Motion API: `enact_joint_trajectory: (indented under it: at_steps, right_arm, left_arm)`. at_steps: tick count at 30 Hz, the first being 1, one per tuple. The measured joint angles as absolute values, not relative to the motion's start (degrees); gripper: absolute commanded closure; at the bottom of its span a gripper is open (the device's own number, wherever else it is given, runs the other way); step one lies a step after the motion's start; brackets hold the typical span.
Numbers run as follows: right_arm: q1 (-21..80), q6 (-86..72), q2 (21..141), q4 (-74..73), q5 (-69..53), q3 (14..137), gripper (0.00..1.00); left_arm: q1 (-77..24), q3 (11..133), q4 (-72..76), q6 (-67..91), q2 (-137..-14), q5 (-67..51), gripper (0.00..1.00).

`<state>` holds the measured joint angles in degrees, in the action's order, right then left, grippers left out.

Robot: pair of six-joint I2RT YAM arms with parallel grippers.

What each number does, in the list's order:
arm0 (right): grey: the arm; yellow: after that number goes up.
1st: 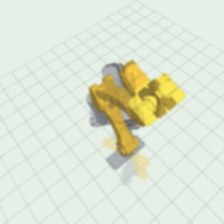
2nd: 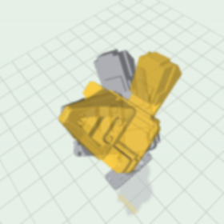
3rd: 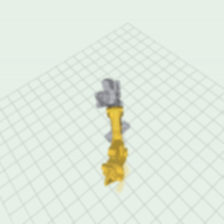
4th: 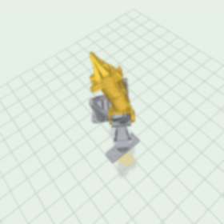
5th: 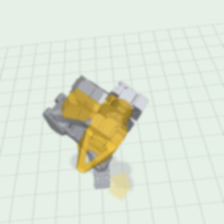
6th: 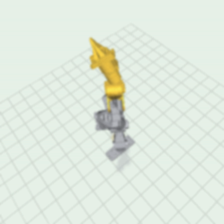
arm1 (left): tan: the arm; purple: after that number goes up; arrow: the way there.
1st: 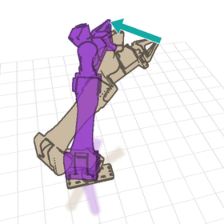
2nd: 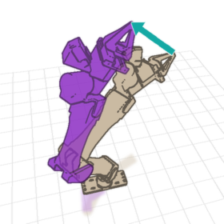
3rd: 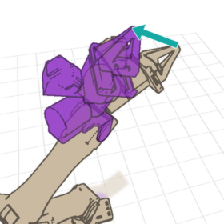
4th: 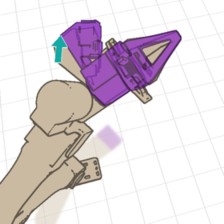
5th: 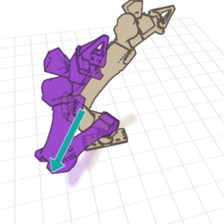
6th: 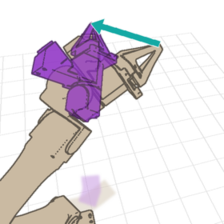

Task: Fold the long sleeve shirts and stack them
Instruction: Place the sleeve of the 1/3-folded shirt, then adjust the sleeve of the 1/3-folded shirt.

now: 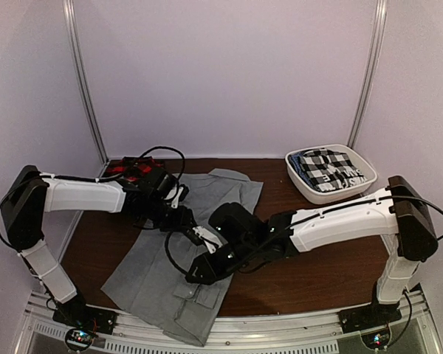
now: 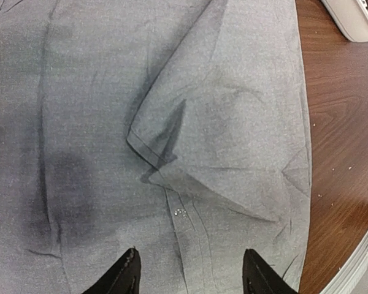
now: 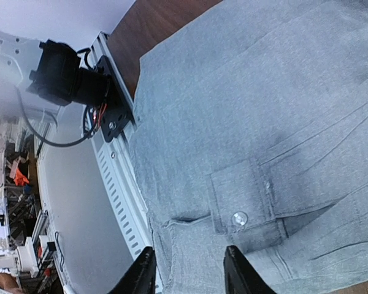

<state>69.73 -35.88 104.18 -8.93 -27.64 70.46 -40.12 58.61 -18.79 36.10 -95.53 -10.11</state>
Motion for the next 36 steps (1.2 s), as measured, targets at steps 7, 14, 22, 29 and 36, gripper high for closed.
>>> enact_joint_trajectory:
  at_steps: [7,14,22,29,36]
  right_arm:
    - [58.7,-34.0,98.5,-9.8,-24.1,68.8,0.56]
    - [41.7,-31.8,99.8,-6.0,-21.9,69.8,0.57]
    - [36.1,-31.2,112.7,-3.1,-23.2,78.3,0.57]
    - [34.6,-30.9,118.8,-3.1,-23.4,80.9,0.56]
    - [34.3,-31.4,120.7,-1.6,-24.6,81.5,0.57]
  left_arm:
    - [-40.1,58.6,-17.4,36.5,-98.2,-10.0,0.46]
    - [-39.0,58.9,-16.2,37.5,-100.6,-9.3,0.48]
    - [-37.2,61.4,-14.7,38.9,-103.6,-9.9,0.5]
    - [-37.1,63.9,-13.6,40.2,-106.3,-11.5,0.53]
    - [-37.1,65.8,-13.4,41.0,-110.0,-12.7,0.57]
